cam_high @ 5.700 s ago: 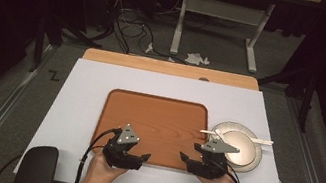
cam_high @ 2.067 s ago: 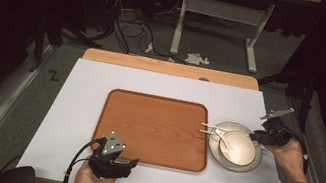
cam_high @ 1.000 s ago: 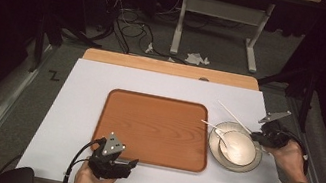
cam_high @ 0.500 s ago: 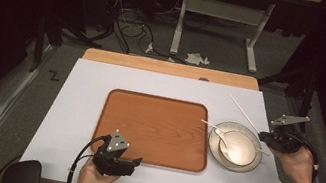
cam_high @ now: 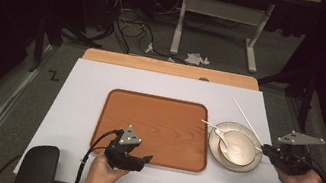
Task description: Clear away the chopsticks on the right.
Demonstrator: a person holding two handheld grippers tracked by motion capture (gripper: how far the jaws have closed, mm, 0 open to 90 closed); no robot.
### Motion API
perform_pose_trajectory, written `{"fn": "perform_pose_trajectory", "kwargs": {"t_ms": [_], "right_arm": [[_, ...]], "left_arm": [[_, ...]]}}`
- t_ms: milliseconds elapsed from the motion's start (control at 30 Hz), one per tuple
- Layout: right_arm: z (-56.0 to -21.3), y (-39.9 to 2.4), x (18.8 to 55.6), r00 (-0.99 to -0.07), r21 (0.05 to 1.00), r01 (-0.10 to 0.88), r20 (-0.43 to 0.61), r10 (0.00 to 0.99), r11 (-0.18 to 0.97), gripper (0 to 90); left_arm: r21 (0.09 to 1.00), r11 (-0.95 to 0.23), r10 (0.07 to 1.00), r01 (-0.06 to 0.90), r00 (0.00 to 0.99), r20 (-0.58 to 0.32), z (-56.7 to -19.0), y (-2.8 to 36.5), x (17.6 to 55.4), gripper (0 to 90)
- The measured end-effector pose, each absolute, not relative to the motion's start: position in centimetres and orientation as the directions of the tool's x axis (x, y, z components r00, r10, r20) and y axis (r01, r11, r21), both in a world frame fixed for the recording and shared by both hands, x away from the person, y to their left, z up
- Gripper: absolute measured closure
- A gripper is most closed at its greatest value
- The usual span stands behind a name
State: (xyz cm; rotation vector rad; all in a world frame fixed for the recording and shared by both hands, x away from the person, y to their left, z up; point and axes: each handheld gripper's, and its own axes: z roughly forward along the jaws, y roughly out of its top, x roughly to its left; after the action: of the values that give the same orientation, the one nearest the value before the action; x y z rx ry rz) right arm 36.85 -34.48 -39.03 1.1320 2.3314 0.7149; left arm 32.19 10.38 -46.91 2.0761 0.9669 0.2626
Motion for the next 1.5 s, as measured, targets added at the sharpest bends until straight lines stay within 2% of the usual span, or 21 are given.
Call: {"fn": "perform_pose_trajectory", "kwargs": {"t_ms": [267,600,1167,1500], "right_arm": [[-38.9,-32.0,33.4,-0.574,0.643,0.566,-0.141,0.807,0.515,85.2],[-39.9,-28.6,32.0,-0.588,0.647,0.573,-0.103,0.803,0.503,85.2],[-42.3,-23.8,33.8,-0.63,0.659,0.571,-0.031,0.776,0.49,85.2],[-44.8,-20.4,36.2,-0.665,0.605,0.585,-0.025,0.747,0.541,85.1]], "left_arm": [[0.753,-0.388,0.682,0.532,0.715,-0.153,-46.9,9.6,33.2,35.8],[0.755,-0.394,0.667,0.524,0.728,-0.157,-46.9,9.2,33.4,36.0],[0.757,-0.391,0.679,0.523,0.719,-0.145,-46.8,9.5,33.1,36.0],[0.758,-0.368,0.712,0.539,0.687,-0.143,-46.8,10.5,32.4,35.9]]}}
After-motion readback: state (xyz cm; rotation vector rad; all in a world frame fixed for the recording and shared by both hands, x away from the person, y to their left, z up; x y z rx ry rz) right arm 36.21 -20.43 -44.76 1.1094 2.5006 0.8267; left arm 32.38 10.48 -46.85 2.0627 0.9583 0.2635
